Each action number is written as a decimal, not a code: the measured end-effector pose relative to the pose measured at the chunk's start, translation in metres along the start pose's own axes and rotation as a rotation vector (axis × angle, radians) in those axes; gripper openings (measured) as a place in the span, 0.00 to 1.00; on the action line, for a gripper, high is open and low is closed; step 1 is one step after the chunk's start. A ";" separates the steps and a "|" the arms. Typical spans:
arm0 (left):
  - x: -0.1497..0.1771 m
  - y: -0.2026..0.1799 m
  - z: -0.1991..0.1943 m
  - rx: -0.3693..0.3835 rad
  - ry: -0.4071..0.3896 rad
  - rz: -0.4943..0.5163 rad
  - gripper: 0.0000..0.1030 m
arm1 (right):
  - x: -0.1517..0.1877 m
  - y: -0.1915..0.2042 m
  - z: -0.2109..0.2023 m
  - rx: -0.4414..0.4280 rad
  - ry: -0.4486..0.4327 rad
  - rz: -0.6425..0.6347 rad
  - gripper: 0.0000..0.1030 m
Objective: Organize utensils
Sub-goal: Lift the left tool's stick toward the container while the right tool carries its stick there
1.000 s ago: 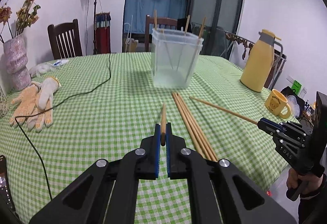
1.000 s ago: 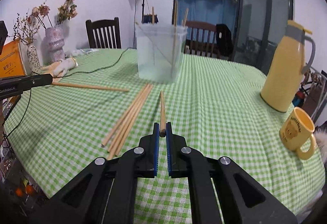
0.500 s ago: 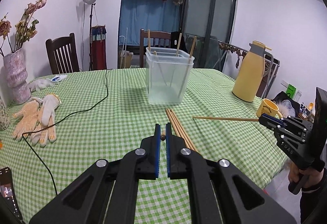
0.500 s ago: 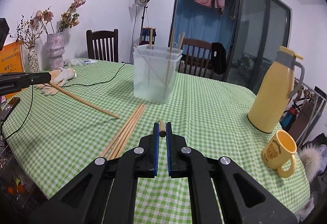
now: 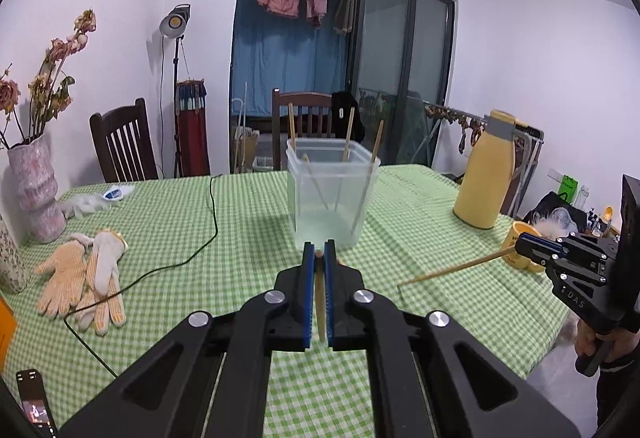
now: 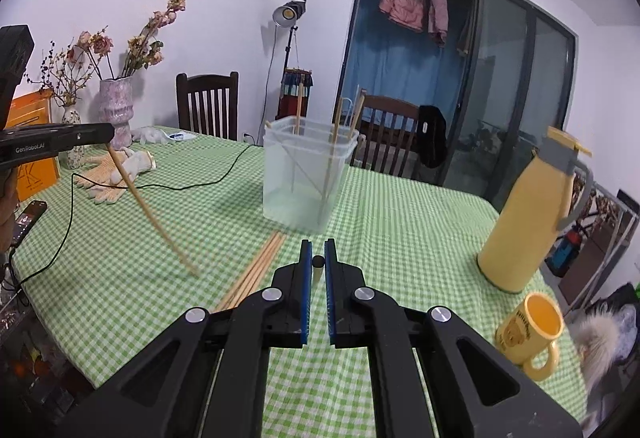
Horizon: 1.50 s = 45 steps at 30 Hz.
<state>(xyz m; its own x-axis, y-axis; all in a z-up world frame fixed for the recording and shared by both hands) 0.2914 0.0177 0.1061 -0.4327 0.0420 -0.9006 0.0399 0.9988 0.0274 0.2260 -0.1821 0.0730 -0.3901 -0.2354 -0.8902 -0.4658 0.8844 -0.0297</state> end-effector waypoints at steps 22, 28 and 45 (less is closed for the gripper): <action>-0.026 -0.003 0.037 0.022 0.024 0.011 0.02 | -0.040 -0.019 0.019 -0.073 0.009 0.046 0.06; -0.031 0.003 0.052 0.020 0.037 0.001 0.02 | -0.046 -0.022 0.027 -0.088 0.017 0.036 0.06; -0.038 0.003 0.079 0.034 0.051 -0.003 0.02 | -0.058 -0.039 0.041 -0.120 0.034 0.049 0.06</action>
<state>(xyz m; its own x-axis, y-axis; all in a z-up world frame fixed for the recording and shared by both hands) 0.3793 0.0173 0.1063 -0.4782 0.0410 -0.8773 0.0686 0.9976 0.0093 0.2993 -0.1861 0.1067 -0.4403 -0.2088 -0.8732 -0.5366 0.8410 0.0695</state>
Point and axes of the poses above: each gripper's, at about its wrist camera, not at the fingertips, and z roughly the way its jaws point, y to its left, x to its underside, the point moved 10 cm from there along z, roughly the way its jaws point, and after that the axes turned 15 degrees about -x, right-handed, at the moved point
